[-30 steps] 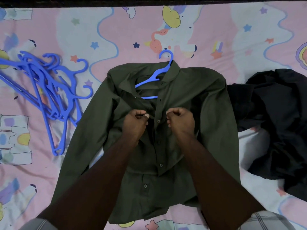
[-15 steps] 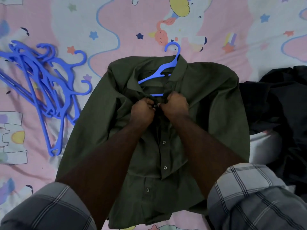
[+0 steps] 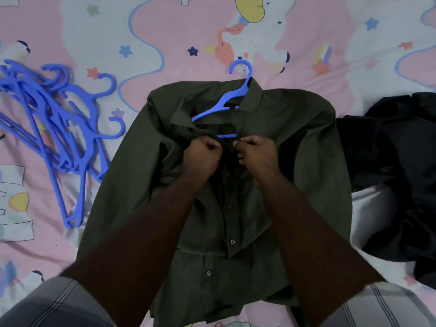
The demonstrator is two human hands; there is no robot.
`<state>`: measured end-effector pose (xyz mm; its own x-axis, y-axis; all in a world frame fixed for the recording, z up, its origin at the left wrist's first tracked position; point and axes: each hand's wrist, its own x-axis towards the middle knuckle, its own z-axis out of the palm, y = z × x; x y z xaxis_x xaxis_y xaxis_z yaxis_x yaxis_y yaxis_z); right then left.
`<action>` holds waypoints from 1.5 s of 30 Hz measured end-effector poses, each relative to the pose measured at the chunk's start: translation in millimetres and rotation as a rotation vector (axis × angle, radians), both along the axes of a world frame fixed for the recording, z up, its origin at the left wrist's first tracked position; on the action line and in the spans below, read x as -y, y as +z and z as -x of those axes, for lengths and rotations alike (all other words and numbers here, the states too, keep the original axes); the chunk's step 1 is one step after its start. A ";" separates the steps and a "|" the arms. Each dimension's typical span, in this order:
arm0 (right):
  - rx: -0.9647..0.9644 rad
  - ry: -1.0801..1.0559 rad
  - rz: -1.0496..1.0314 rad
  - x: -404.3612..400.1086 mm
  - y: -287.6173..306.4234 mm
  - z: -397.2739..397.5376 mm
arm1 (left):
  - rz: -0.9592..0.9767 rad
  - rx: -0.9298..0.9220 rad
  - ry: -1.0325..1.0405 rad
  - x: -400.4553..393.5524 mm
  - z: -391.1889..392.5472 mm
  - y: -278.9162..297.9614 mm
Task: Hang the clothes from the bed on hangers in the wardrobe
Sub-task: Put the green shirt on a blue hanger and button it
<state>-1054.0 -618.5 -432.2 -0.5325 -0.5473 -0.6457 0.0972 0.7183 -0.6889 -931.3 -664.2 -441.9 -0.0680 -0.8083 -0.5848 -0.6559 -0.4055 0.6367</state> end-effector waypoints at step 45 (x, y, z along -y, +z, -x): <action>0.101 -0.011 0.211 -7.8 34.9 -8.5 | -0.206 -0.514 0.303 4.2 6.0 43.7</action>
